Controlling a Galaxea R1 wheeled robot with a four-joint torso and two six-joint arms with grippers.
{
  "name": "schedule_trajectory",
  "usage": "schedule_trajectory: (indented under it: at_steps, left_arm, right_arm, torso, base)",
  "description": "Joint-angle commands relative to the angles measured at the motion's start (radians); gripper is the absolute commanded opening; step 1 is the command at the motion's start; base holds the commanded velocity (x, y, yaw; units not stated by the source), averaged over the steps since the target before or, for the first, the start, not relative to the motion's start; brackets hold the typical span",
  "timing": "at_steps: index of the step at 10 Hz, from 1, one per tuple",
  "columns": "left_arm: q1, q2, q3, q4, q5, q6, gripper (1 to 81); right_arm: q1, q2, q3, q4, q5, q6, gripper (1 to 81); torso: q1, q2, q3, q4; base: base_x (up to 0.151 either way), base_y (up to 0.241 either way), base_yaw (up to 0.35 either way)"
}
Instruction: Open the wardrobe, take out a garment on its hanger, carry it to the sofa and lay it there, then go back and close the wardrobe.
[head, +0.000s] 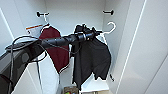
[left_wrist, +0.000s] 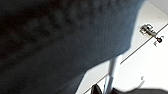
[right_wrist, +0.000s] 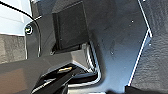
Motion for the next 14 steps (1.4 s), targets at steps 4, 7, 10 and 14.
schedule_trajectory:
  at_steps: [4, 7, 10, 14]
  left_arm:
    - [-0.168, 0.003, 0.049, 0.036, -0.007, 0.012, 1.0]
    - [-0.162, -0.002, 0.072, 0.036, -0.007, 0.012, 1.0]
    - [-0.142, -0.026, 0.144, 0.037, -0.01, 0.022, 1.0]
    - [-0.105, -0.055, 0.212, 0.037, -0.012, 0.025, 1.0]
  right_arm:
    - [0.031, 0.008, 0.008, 0.005, -0.058, -0.003, 81.1]
    - [0.033, 0.008, 0.008, 0.005, -0.056, -0.003, 81.1]
    - [0.034, 0.008, 0.008, 0.005, -0.056, -0.003, 81.1]
    - [0.031, 0.008, 0.008, 0.005, -0.047, -0.003, 81.1]
  torso:
    - [0.001, 0.001, 0.0, 0.0]
    - [0.0, 0.0, 0.0, 0.0]
    - [-0.001, 0.0, 0.0, 0.0]
    - [-0.001, 0.0, 0.0, 0.0]
  base:
    - [-0.04, 0.0, 0.0]
    - [-0.111, 0.0, 0.0]
    - [-0.114, 0.0, 0.0]
    - [-0.114, 0.0, 0.0]
